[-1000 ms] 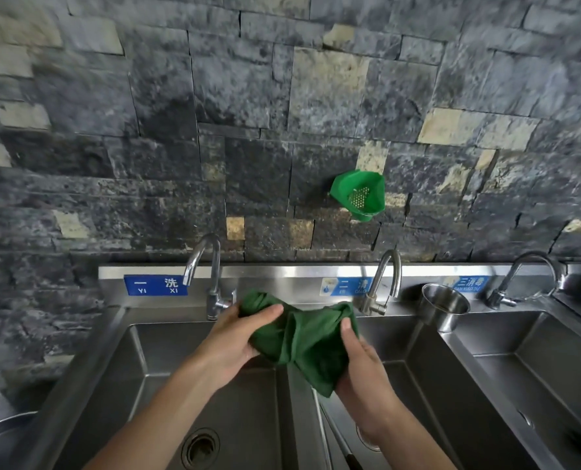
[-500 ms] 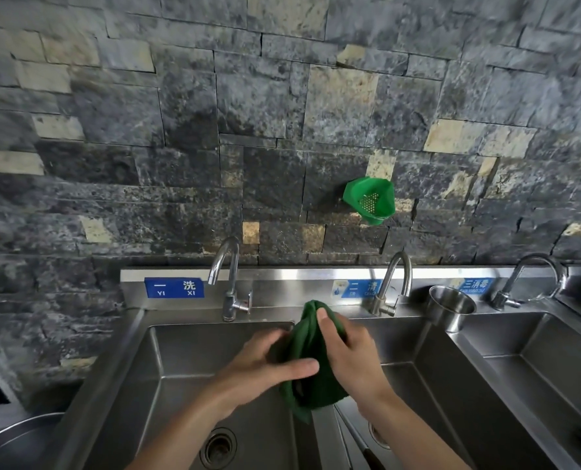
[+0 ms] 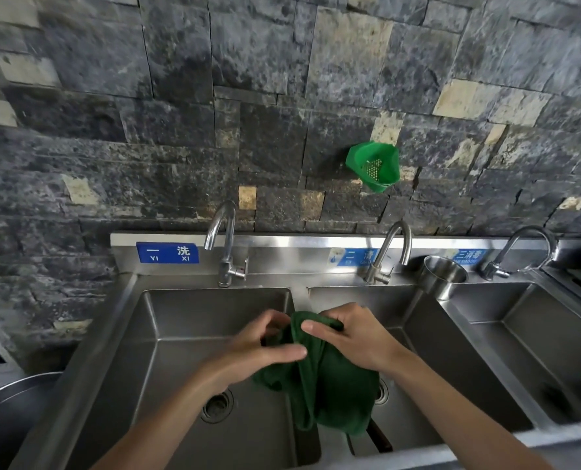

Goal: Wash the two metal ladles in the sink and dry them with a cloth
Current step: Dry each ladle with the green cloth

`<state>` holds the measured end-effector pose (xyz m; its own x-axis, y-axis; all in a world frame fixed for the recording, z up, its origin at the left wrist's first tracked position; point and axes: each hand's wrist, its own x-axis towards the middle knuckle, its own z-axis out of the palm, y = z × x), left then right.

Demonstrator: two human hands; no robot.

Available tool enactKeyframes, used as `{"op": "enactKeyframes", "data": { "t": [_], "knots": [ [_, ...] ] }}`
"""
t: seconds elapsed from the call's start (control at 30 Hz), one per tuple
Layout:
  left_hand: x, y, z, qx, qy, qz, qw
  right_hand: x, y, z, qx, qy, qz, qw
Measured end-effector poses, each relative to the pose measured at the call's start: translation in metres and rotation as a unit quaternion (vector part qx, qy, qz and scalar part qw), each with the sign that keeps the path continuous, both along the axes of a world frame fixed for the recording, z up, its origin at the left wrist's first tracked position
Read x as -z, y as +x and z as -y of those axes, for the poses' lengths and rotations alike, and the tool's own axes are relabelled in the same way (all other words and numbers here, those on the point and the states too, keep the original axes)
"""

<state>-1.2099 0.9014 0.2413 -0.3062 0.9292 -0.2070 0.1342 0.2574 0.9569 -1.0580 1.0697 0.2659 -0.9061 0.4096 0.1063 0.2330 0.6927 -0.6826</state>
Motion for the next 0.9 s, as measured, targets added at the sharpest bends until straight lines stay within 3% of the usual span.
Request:
{"op": "enactKeyframes", "data": {
  "t": [0.07,0.2,0.4,0.7,0.9],
  "knots": [
    [0.016,0.001,-0.006,0.012,-0.014,0.01,1.0,0.013,0.0,-0.005,-0.013,0.008,0.028,0.999],
    [0.05,0.0,-0.025,0.027,-0.007,-0.062,0.998,0.034,0.009,-0.025,-0.067,0.005,0.149,0.986],
    [0.102,-0.007,-0.062,0.036,-0.026,-0.106,0.993,0.07,0.011,-0.072,-0.094,0.034,0.339,0.936],
    [0.159,-0.062,-0.183,-0.055,-0.036,-0.283,0.957,0.127,-0.043,-0.165,0.035,0.15,0.299,0.942],
    [0.188,-0.083,-0.229,-0.118,-0.041,-0.397,0.909,0.17,-0.076,-0.206,0.032,0.163,0.281,0.945]
  ]
}}
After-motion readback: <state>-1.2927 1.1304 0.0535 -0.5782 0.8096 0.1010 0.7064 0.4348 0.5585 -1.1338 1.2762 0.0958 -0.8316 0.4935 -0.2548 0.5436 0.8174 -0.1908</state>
